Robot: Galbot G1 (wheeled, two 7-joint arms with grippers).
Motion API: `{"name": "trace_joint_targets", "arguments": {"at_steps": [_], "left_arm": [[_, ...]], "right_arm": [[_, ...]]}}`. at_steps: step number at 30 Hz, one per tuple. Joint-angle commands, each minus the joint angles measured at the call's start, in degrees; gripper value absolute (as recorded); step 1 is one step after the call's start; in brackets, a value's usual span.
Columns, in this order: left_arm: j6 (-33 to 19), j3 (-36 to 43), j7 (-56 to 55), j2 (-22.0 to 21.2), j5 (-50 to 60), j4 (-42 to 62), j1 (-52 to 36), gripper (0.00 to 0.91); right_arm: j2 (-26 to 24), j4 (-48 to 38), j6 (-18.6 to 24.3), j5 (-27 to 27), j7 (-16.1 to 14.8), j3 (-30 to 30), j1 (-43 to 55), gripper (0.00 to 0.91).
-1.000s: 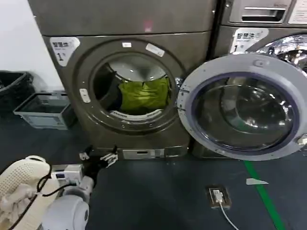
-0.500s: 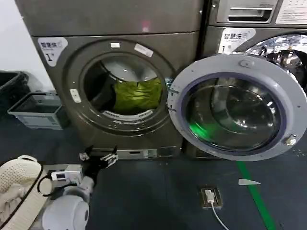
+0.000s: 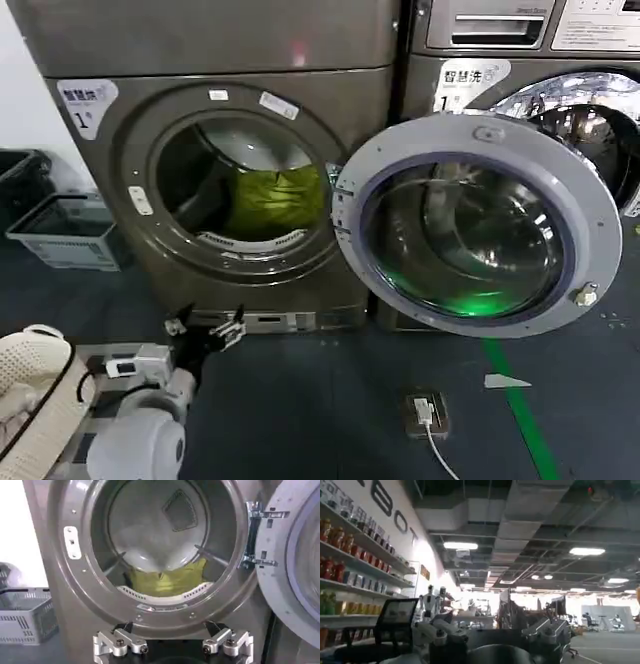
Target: Grasp the clothes from the dryer.
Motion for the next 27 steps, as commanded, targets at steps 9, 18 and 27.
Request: {"name": "trace_joint_targets", "arguments": {"at_steps": [9, 18, 27], "left_arm": [[2.8, 0.2, 0.0, -0.2, 0.0, 0.2, 0.2, 0.907], [2.8, 0.2, 0.0, -0.3, 0.0, 0.3, 0.3, 0.907], [2.8, 0.3, 0.0, -0.1, 0.1, 0.3, 0.4, 0.907]], "right_arm": [[0.5, 0.1, 1.7, 1.0, 0.3, -0.1, -0.1, 0.907], [1.0, 0.5, 1.7, 1.0, 0.2, -0.2, -0.1, 0.907], [1.2, 0.5, 1.7, 1.0, 0.3, -0.4, 0.1, 0.907]]}}
